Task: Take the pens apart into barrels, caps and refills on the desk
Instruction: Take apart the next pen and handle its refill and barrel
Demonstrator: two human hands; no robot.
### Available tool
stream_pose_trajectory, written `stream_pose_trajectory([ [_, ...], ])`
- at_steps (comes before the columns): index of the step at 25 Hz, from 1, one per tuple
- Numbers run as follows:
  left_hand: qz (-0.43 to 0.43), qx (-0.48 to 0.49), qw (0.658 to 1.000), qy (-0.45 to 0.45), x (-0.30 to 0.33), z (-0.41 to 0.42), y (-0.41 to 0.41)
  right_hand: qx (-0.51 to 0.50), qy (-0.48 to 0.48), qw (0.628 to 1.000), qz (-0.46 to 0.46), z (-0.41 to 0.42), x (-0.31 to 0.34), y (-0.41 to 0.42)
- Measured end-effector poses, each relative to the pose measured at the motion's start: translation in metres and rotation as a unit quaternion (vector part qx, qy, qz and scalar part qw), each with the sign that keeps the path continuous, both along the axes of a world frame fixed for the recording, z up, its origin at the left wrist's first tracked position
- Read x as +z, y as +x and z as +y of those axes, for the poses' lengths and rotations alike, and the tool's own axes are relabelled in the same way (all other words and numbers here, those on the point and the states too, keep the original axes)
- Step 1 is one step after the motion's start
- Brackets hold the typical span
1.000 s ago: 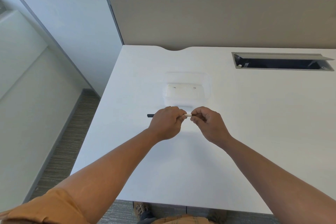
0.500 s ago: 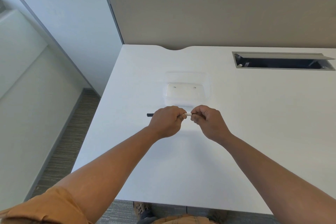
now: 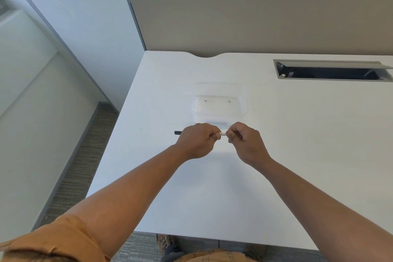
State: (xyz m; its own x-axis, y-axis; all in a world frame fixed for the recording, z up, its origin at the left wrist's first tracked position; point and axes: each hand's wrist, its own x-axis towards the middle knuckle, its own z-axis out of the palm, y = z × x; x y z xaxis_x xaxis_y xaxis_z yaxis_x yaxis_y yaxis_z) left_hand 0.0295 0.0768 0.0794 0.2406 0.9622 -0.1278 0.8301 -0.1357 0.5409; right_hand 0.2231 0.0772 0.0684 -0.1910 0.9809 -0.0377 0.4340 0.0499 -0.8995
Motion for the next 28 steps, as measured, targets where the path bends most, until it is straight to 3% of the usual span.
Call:
stream_pose_trajectory([
  [4, -0.016, 0.004, 1.0, 0.01, -0.002, -0.005, 0.004, -0.014, -0.053, 0.997, -0.052, 0.001, -0.003, -0.005],
  [7, -0.008, 0.0, 1.0, -0.008, -0.001, -0.007, 0.004, -0.018, -0.172, 0.984, 0.045, -0.002, -0.002, -0.004],
  [11, -0.015, 0.021, 0.998, -0.053, 0.004, -0.005, 0.004, -0.009, -0.01, 1.0, -0.018, -0.009, -0.005, 0.001],
  [13, -0.009, 0.015, 0.998, -0.055, 0.005, -0.004, 0.004, 0.006, -0.007, 1.0, -0.021, -0.011, -0.005, 0.001],
  [15, 0.001, 0.004, 0.999, -0.034, 0.008, -0.007, 0.006, -0.019, -0.12, 0.991, 0.06, -0.01, -0.002, -0.001],
  [17, 0.008, -0.005, 1.0, -0.015, 0.01, -0.008, 0.008, -0.058, -0.267, 0.946, 0.173, -0.009, 0.006, -0.006],
  [18, 0.003, -0.004, 1.0, -0.017, 0.011, -0.008, 0.009, -0.065, -0.291, 0.937, 0.181, -0.009, 0.008, -0.006],
  [21, -0.019, 0.012, 0.998, -0.055, 0.015, -0.006, 0.007, -0.03, -0.119, 0.991, 0.048, -0.013, 0.005, -0.004],
  [24, -0.029, 0.014, 0.996, -0.086, 0.018, -0.008, 0.004, -0.007, 0.02, 1.0, -0.018, -0.016, -0.001, 0.002],
  [26, -0.031, 0.007, 0.997, -0.076, 0.018, -0.012, 0.007, 0.015, 0.071, 0.993, -0.091, -0.017, -0.005, 0.004],
  [28, -0.012, -0.006, 0.999, -0.032, 0.015, -0.017, 0.012, -0.006, 0.037, 0.995, -0.093, -0.016, -0.006, 0.002],
])
